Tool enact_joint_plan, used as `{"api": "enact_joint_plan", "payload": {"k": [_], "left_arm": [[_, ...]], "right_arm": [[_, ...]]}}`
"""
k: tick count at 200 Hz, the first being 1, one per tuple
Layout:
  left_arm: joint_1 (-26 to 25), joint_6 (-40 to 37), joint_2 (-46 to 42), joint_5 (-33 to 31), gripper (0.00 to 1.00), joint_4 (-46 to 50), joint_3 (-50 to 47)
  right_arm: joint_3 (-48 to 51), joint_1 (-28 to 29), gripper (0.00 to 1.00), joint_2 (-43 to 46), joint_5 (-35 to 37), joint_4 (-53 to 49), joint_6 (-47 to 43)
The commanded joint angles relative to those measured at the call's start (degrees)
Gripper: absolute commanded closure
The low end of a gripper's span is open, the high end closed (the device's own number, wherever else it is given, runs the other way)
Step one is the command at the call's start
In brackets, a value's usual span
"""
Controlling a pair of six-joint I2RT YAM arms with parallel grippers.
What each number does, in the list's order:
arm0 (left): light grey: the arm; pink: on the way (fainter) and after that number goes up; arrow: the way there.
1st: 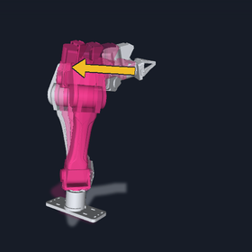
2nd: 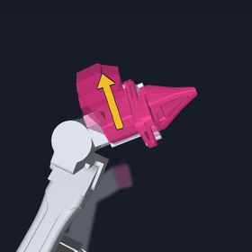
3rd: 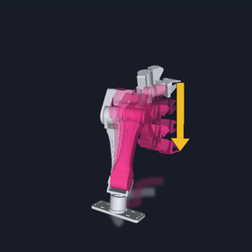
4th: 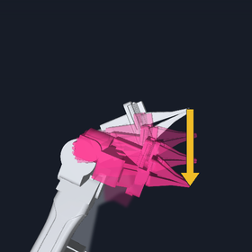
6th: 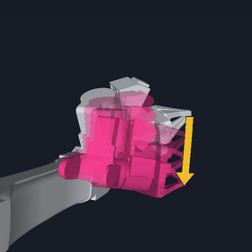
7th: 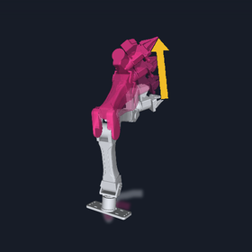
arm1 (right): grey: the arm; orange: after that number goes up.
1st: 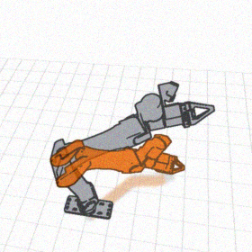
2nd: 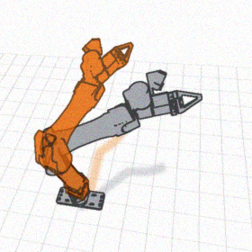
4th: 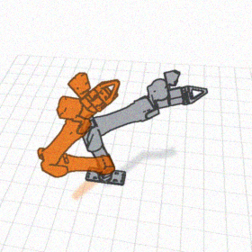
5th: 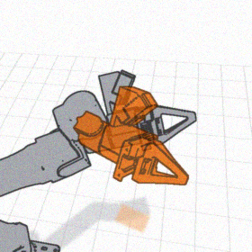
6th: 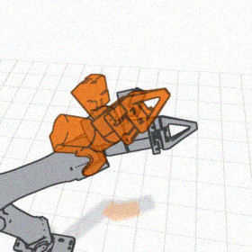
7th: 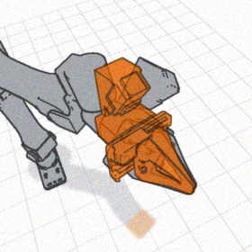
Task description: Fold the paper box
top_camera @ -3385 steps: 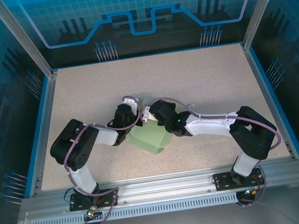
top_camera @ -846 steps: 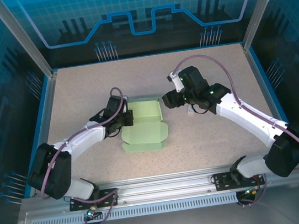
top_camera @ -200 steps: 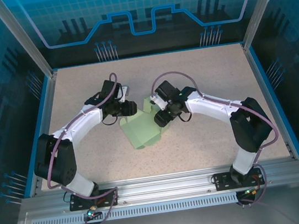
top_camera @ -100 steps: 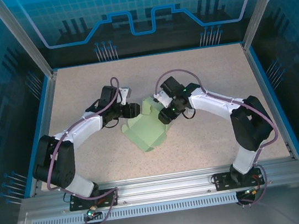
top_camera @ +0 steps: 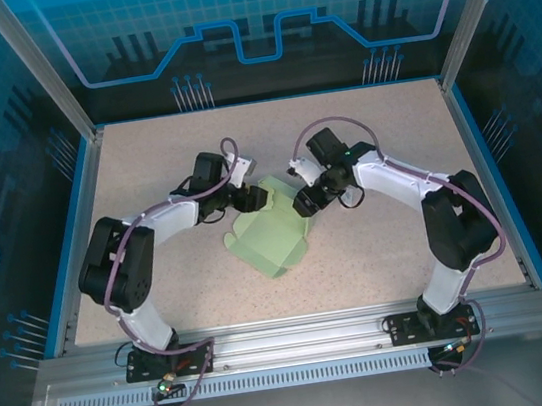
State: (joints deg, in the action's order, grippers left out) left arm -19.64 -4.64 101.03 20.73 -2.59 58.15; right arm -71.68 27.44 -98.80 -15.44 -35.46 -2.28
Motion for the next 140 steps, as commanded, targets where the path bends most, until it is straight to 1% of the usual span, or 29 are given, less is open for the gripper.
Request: {"api": "enact_joint_plan", "payload": {"k": [1, 23, 61, 90, 118, 140], "left_arm": [[0.4, -0.8, 2.3, 4.0, 0.39, -3.1, 1.6], [0.4, -0.2, 3.2, 5.8, 0.42, -6.5, 0.9], [0.4, 0.5, 5.4, 7.5, 0.51, -9.2, 1.1], [0.4, 1.3, 7.2, 8.1, 0.55, -9.9, 2.0], [0.4, 2.5, 8.2, 8.1, 0.58, -9.8, 3.0], [0.4, 3.7, 8.4, 7.5, 0.57, -10.6, 3.0]], "right_arm": [[0.2, -1.4, 0.52, -1.3, -4.1, 0.0, -1.0], [-0.1, -2.0, 0.53, -2.0, -5.0, -0.1, -1.3], [-0.2, -3.3, 0.54, -2.8, -6.6, 0.1, -1.2], [-0.2, -3.9, 0.54, -3.3, -7.7, 0.2, -1.4], [-0.4, -4.0, 0.55, -3.9, -8.3, 0.4, -1.4], [-0.8, -4.0, 0.56, -4.3, -8.8, 0.2, -1.5]]}}
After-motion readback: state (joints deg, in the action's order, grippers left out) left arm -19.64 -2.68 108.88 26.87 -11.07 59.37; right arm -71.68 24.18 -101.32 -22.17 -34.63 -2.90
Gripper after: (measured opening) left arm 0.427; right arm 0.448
